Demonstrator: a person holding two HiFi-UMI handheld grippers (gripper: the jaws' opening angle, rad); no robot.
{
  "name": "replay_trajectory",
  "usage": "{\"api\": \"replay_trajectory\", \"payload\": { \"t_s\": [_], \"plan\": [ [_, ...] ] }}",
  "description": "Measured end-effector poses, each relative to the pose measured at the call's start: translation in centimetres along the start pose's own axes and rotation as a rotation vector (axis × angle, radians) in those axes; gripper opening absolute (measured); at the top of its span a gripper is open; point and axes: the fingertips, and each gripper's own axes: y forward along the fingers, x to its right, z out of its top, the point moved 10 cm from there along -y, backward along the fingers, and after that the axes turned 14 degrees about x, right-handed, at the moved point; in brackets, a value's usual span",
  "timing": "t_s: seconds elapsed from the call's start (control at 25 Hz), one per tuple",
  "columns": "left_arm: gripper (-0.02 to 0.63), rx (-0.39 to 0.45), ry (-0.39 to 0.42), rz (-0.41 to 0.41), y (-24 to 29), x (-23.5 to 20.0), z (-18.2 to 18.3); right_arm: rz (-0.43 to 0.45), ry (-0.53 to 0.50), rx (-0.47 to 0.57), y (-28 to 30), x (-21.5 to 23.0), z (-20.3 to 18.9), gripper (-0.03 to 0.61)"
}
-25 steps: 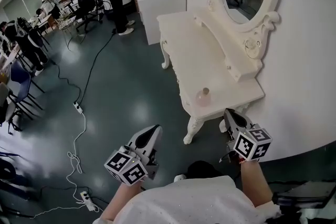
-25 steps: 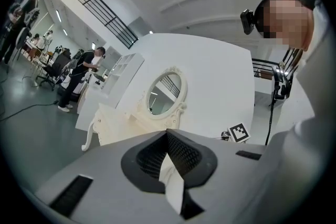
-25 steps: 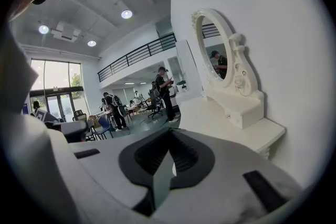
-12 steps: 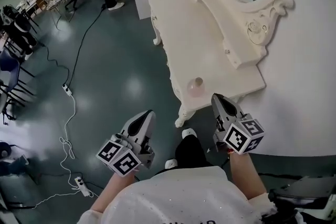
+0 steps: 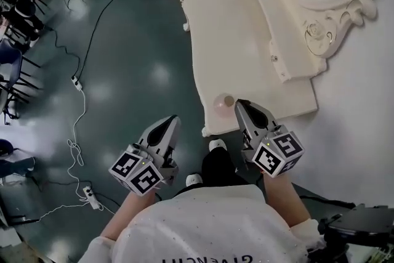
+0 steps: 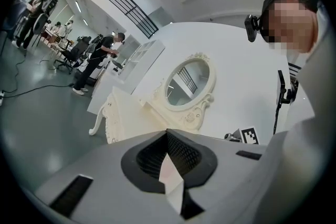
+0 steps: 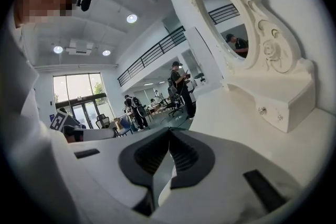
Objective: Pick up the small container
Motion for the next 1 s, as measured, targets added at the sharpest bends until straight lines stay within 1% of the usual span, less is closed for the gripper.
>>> {"api": "replay_trajectory", "payload": {
  "t_s": [0.12, 0.16, 0.24, 0.32, 0.36, 0.44, 0.48, 0.6, 0.68, 0.72, 0.8, 0.96, 1.0],
  "plan": [
    [0.000, -0.016, -0.010, 0.013, 1.8, -0.1, -0.4, 0.038, 0.027, 0.032, 1.2, 1.2, -0.2, 0.002],
    [0.000, -0.021, -0.012, 0.017, 2.3, -0.1, -0.5, 0.055, 0.038, 0.053, 1.7, 1.7, -0.2, 0.018],
    [0.000, -0.033, -0.018, 0.028, 3.1, -0.5, -0.6, 0.098, 0.064, 0.084, 2.7, 2.6, -0.2, 0.077],
    [0.000, -0.038, -0.023, 0.056, 3.6, -0.9, -0.8, 0.143, 0.077, 0.077, 3.7, 3.2, -0.4, 0.154],
    [0.000, -0.038, -0.023, 0.073, 3.7, -1.2, -0.9, 0.160, 0.069, 0.063, 4.1, 3.4, -0.7, 0.169],
    [0.000, -0.044, -0.021, 0.104, 3.9, -1.6, -1.1, 0.184, 0.033, 0.029, 4.8, 3.4, -1.3, 0.225],
    [0.000, -0.049, -0.021, 0.119, 4.0, -1.8, -1.2, 0.195, 0.015, 0.014, 5.1, 3.4, -1.6, 0.239],
    [0.000, -0.072, -0.029, 0.159, 4.3, -2.2, -1.7, 0.248, -0.030, -0.009, 5.6, 2.8, -2.3, 0.240],
    [0.000, -0.084, -0.038, 0.177, 4.6, -2.3, -2.1, 0.290, -0.072, -0.025, 5.8, 2.4, -2.9, 0.281],
    [0.000, -0.087, -0.040, 0.183, 4.8, -2.3, -2.2, 0.307, -0.104, -0.041, 5.9, 2.3, -3.2, 0.288],
    [0.000, -0.088, -0.043, 0.194, 5.1, -2.4, -2.2, 0.330, -0.176, -0.073, 6.2, 2.3, -3.9, 0.288],
    [0.000, -0.093, -0.043, 0.200, 5.9, -2.5, -2.2, 0.333, -0.279, -0.110, 6.9, 2.5, -4.9, 0.284],
    [0.000, -0.095, -0.042, 0.200, 6.1, -2.5, -2.3, 0.338, -0.309, -0.115, 7.0, 2.5, -5.0, 0.257]
  ]
}}
